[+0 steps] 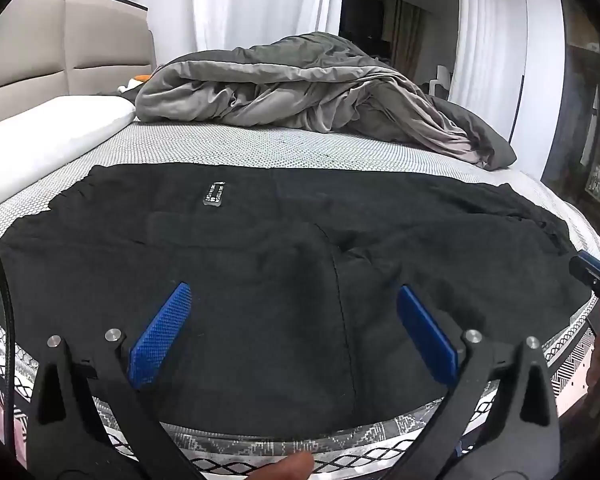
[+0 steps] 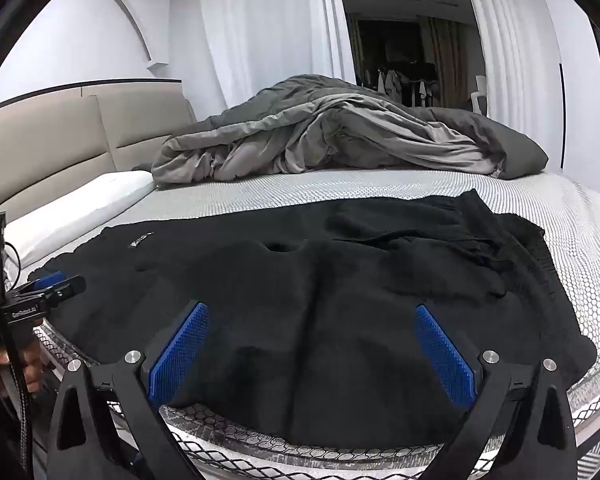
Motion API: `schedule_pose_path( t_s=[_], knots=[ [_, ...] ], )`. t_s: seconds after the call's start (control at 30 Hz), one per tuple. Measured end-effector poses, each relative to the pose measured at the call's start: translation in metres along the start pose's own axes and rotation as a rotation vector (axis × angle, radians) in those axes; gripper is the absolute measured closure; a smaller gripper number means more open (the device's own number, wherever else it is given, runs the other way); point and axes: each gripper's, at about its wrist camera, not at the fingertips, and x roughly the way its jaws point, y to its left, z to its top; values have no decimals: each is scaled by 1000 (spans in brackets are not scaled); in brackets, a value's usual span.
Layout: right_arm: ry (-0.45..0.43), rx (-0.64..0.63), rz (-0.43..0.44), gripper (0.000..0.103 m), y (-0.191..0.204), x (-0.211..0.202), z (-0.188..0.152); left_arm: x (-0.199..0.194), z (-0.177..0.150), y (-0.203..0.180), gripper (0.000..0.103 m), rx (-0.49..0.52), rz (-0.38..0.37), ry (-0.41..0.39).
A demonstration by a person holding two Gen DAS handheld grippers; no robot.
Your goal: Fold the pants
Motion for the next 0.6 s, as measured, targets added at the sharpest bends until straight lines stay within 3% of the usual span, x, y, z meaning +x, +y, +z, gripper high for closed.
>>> schedule_pose_path(
  t_s=[0.6],
  knots=[
    [23, 17, -15, 0, -4, 2, 2, 1, -1, 11, 1, -18, 1, 6]
  ],
)
